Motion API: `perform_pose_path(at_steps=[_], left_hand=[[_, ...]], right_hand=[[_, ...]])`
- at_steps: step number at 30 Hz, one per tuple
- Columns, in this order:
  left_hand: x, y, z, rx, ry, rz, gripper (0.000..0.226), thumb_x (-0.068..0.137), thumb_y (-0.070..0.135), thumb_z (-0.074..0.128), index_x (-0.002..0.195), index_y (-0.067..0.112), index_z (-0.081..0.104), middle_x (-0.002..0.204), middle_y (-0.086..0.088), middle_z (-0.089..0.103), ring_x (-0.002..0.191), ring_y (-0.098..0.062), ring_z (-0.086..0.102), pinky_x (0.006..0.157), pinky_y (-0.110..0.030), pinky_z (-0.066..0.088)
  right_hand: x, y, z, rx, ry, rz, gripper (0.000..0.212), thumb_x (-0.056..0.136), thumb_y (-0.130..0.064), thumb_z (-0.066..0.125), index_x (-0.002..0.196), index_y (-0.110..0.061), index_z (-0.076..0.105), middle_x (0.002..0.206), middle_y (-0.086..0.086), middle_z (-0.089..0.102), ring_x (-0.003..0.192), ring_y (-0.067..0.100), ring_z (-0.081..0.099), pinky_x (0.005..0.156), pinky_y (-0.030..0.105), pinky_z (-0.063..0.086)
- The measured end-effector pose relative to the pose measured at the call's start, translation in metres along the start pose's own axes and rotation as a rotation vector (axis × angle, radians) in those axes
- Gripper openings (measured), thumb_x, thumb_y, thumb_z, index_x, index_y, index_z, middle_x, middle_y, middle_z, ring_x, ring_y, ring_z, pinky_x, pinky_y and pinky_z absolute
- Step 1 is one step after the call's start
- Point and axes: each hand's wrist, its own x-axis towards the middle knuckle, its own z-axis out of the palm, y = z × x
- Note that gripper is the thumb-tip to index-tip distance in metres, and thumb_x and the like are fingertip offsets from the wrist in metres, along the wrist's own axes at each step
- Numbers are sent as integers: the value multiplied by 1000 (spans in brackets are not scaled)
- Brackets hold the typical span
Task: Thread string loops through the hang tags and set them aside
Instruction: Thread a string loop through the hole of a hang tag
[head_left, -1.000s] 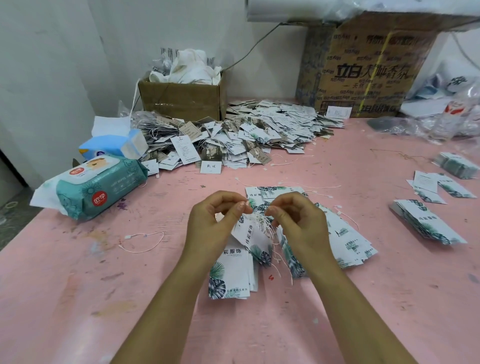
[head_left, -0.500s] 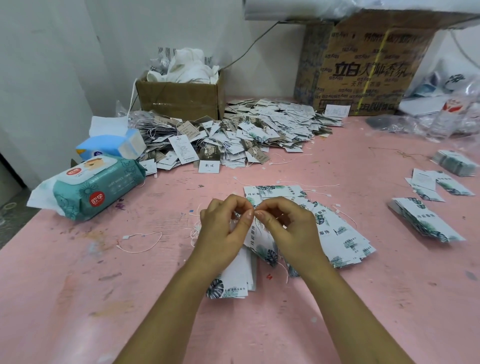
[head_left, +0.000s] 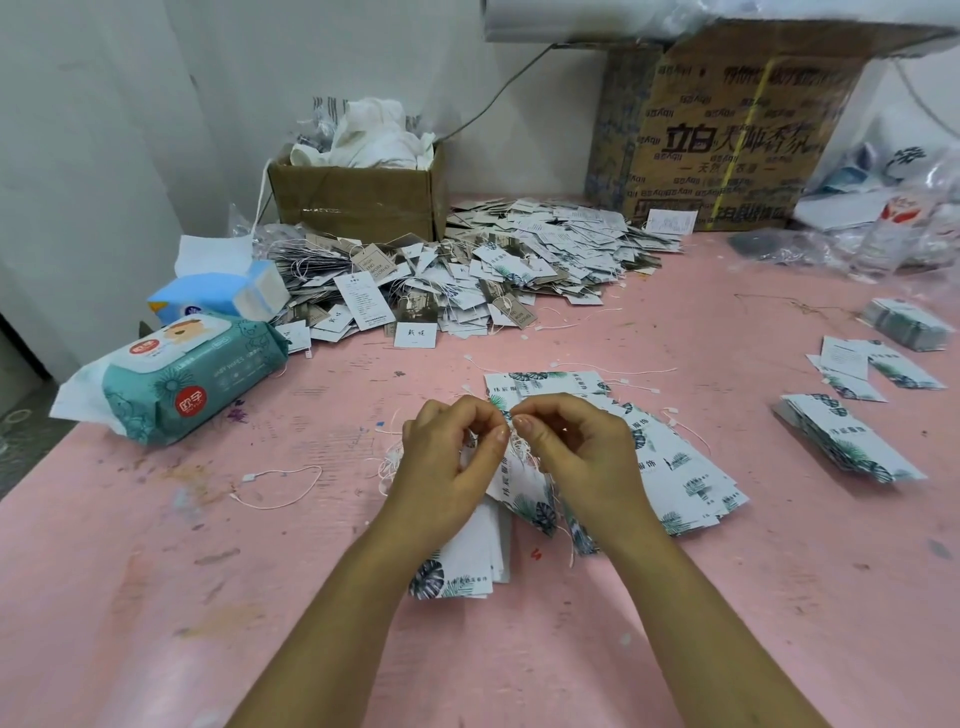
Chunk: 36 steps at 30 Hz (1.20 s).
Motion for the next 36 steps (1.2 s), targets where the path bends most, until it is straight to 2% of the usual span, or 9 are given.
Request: perform_pose_path(at_steps=[4,10,13,22,26,28,31,33,36], left_hand=[[0,-3,0,-19,-3,-7,27,91,15,57,79,38,50,77,18,52,86,-4,42,85,-32,34],[-1,-5,-1,-55,-19,-27,19,89,23,60,82,39,53,82,15,53,91,-6,44,88,-30,36],[-2,-5,-1,-64,-9,-42,25,87,17,62,83,40,54,83,13,52,92,-8,45,90,-32,37],[0,-7,-1,-40,-24,-36,26,88,17,60,80,40,52,82,10,52,89,-6,43,79,-21,33],[0,-10,-1,-32,-37,-40,24,88,19,59,81,40,53,85,5,53,91,-9,43,80,-23,33],[0,-11,-1,-37,-36,-30,24,88,18,61,82,40,55,83,10,54,90,-8,44,80,-23,34],[0,-11,-3,-74,-18,-9,24,84,18,65,80,40,57,78,21,58,86,-2,44,78,-16,34],[1,-11,-4,-81,-1,16,26,81,17,68,77,40,58,79,29,58,83,3,43,76,-11,31],[2,-11,-5,-74,27,27,28,77,15,72,74,39,58,78,31,58,81,8,42,72,-6,28]], right_hand=[[0,0,-1,3,-16,-2,26,83,-4,66,80,-30,65,67,-20,65,61,-3,56,59,11,42],[0,1,0,-14,-32,2,25,84,-5,64,79,-30,62,68,-20,64,61,-1,55,60,14,43],[0,1,0,-18,-33,-1,25,84,-5,64,80,-30,63,69,-19,64,62,0,56,60,16,44],[1,1,0,6,-45,18,25,83,-5,66,80,-30,64,69,-19,65,61,-1,57,59,15,45],[1,2,0,73,-62,74,24,83,-2,65,84,-26,64,67,-10,65,56,8,54,55,23,47],[2,2,0,135,-71,112,20,83,2,63,83,-19,64,64,-8,64,54,9,54,52,23,48],[3,1,-3,216,-99,137,16,83,5,61,78,-10,63,59,-6,62,52,8,53,50,21,47],[3,1,-5,248,-126,141,15,83,5,60,77,-8,62,57,-6,61,51,9,53,50,21,47],[3,0,-5,282,-174,153,15,83,4,60,75,-8,63,57,-4,59,49,12,52,50,22,47]])
